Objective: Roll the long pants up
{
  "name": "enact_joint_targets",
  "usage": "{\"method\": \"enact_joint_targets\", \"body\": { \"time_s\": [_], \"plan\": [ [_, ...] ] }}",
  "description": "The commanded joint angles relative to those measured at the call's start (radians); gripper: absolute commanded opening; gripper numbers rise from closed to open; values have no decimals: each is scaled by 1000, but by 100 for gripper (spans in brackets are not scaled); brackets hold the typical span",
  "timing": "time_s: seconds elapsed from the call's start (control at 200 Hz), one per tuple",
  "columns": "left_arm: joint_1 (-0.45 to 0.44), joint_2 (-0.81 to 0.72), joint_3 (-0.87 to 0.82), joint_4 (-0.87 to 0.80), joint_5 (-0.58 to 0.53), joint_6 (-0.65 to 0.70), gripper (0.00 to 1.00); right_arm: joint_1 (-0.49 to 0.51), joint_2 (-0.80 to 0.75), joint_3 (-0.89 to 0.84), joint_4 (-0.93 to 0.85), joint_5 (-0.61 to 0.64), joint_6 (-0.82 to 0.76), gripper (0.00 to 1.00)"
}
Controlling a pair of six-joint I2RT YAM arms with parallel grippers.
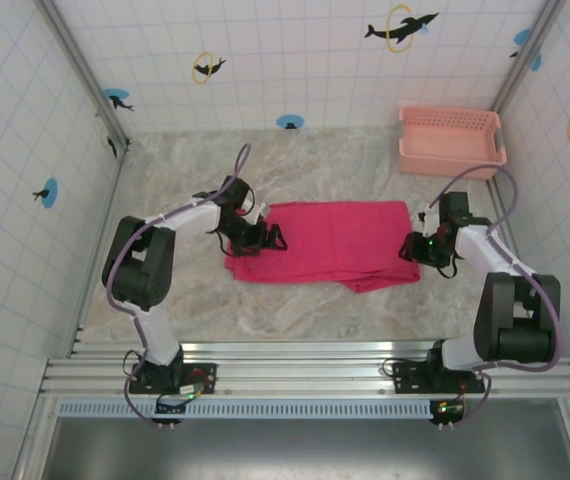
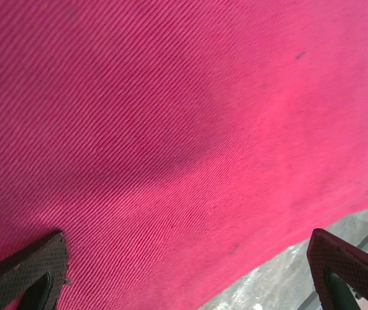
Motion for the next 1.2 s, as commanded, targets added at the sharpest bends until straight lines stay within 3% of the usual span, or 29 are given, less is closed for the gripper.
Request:
{"method": "enact_joint_targets", "body": {
  "time_s": [0.0,0.225,0.385,0.58,0.831,1.036,1.196],
  "plan": [
    [4,32,-35,45,-23,-59,97,-9,71,-15,73,-40,-25,56],
    [6,123,-22,39,-102,-103,97,-14,180,-13,121,-50,-28,40],
    [8,248,95,-4,-106,-115,97,16,168,-54,167,-104,25,37],
    [40,331,352,-133,-207,-100,97,179,82,-73,101,-32,75,37],
    [112,593,818,-294,-175,-63,98,367,-14,-129,59,2,157,36],
    [153,785,1144,-195,-11,-173,97,535,-34,-148,74,68,257,36],
    [155,897,1240,-26,45,-374,98,694,22,-102,101,92,348,36]
  ]
}}
